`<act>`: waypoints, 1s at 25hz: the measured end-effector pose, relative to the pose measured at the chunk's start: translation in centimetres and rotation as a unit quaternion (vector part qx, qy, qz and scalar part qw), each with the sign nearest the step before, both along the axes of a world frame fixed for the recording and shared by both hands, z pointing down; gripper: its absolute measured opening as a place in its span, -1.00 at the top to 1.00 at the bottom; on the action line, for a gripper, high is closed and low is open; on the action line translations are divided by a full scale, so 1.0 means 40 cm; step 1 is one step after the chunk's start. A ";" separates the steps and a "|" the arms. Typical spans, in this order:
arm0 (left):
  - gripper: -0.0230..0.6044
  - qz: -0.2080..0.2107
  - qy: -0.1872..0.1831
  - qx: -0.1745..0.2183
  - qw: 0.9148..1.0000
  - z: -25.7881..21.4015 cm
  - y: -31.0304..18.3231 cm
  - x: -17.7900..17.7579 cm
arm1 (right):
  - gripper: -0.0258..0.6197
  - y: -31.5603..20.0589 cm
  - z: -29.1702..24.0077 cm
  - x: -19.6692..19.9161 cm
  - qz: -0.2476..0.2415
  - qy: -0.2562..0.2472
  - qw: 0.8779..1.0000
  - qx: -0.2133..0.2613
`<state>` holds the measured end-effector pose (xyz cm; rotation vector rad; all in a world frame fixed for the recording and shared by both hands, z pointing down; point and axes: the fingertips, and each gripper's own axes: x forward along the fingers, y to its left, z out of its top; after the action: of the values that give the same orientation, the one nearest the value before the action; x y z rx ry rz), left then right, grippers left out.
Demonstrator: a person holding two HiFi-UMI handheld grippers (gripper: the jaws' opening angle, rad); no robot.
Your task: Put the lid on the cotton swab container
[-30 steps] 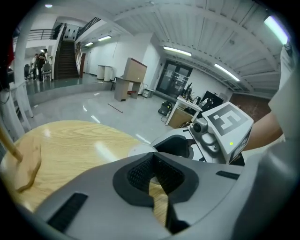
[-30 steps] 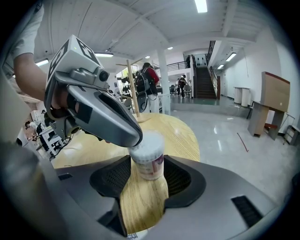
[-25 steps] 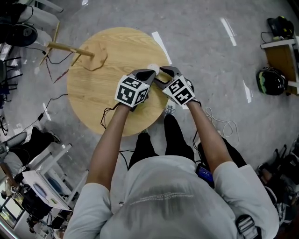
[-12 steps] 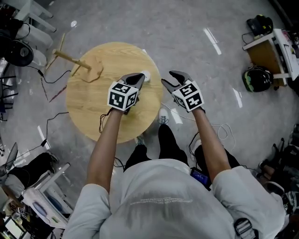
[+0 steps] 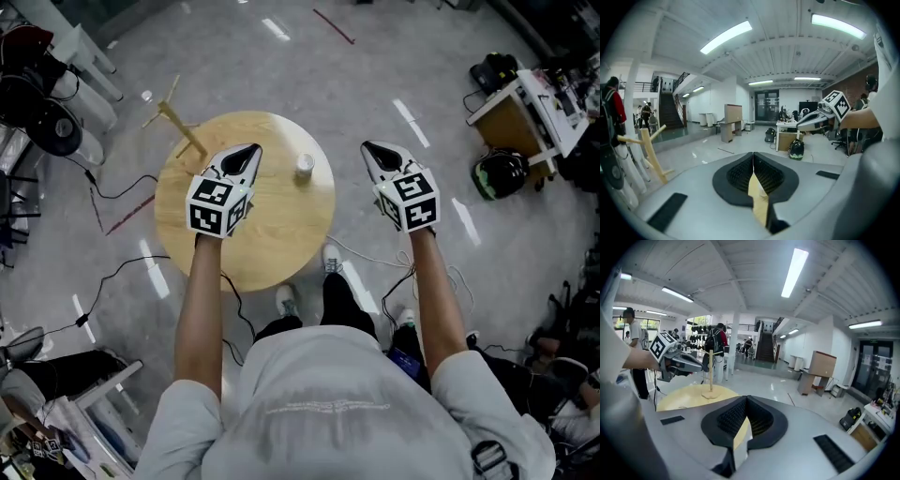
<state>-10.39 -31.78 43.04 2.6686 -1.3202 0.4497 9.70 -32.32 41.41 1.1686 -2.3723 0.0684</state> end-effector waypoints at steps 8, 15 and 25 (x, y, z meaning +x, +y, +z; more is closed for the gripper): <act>0.86 0.025 -0.054 0.080 0.995 -0.171 0.148 -0.104 | 0.83 0.148 -0.211 -0.072 0.017 0.023 0.997 0.071; 0.87 0.025 -0.065 0.135 0.988 -0.300 0.259 -0.147 | 0.83 0.272 -0.350 -0.132 0.013 0.017 0.991 0.134; 0.87 0.040 -0.075 0.194 0.977 -0.428 0.382 -0.175 | 0.83 0.392 -0.461 -0.201 -0.003 0.033 0.981 0.190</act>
<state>-17.40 -16.52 25.93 3.0686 -1.4799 0.4491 1.66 -16.64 22.98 1.3068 -2.3933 -0.4379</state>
